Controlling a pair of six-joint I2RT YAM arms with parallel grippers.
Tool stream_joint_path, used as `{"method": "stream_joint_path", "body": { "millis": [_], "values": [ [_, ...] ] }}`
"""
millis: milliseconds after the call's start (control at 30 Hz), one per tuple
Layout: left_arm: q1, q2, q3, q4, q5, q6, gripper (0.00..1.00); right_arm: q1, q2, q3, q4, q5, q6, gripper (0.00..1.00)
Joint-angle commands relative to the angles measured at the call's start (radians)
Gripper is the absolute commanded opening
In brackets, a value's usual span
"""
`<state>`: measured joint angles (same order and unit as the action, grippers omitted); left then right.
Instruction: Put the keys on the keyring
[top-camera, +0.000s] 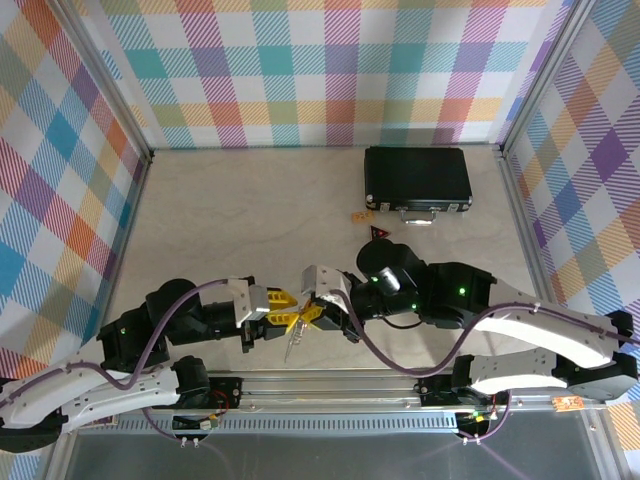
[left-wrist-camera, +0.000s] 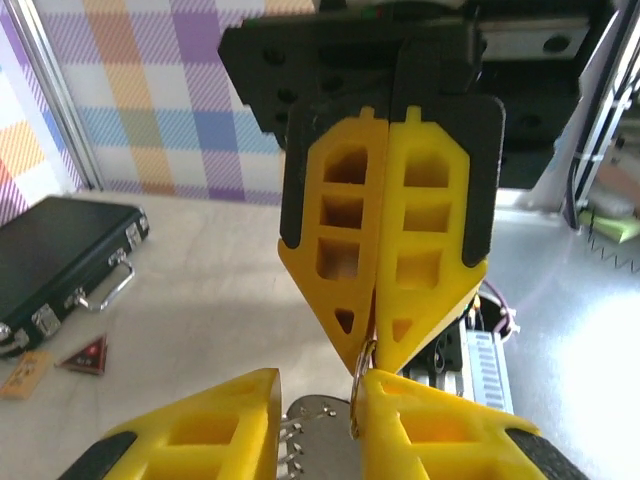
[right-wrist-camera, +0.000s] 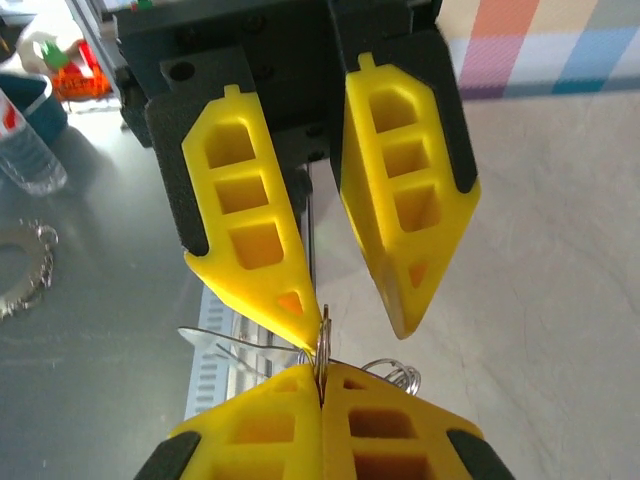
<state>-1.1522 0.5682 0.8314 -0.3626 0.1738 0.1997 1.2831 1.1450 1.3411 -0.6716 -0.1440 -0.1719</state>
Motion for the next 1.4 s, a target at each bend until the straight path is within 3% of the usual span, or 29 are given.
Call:
{"method": "stream_joint_path", "body": {
  "millis": [0, 533, 667, 800, 1033, 1167, 1367],
  "values": [
    [-0.008, 0.006, 0.025, -0.055, -0.020, 0.019, 0.26, 0.004, 0.024, 0.061, -0.128, 0.020, -0.050, 0.00],
    [-0.007, 0.041, 0.025, -0.025, 0.000, 0.024, 0.23, 0.003, 0.034, 0.052, -0.073, -0.019, -0.041, 0.00],
    [-0.008, 0.032, 0.015, -0.002, 0.005, 0.020, 0.15, 0.003, 0.044, 0.055, -0.074, -0.028, -0.040, 0.00],
    [-0.007, 0.024, 0.004, 0.011, 0.015, 0.018, 0.00, 0.004, 0.053, 0.053, -0.067, -0.041, -0.034, 0.00],
    [-0.008, -0.022, -0.035, 0.068, 0.035, 0.006, 0.00, 0.004, 0.044, 0.032, -0.024, -0.033, -0.006, 0.00],
    [-0.008, -0.059, -0.080, 0.182, 0.051, -0.011, 0.00, 0.004, 0.033, 0.000, 0.051, -0.018, 0.032, 0.17],
    [-0.008, -0.087, -0.126, 0.316, 0.098, -0.035, 0.00, 0.004, -0.035, -0.075, 0.183, 0.024, 0.066, 0.18]
  ]
}}
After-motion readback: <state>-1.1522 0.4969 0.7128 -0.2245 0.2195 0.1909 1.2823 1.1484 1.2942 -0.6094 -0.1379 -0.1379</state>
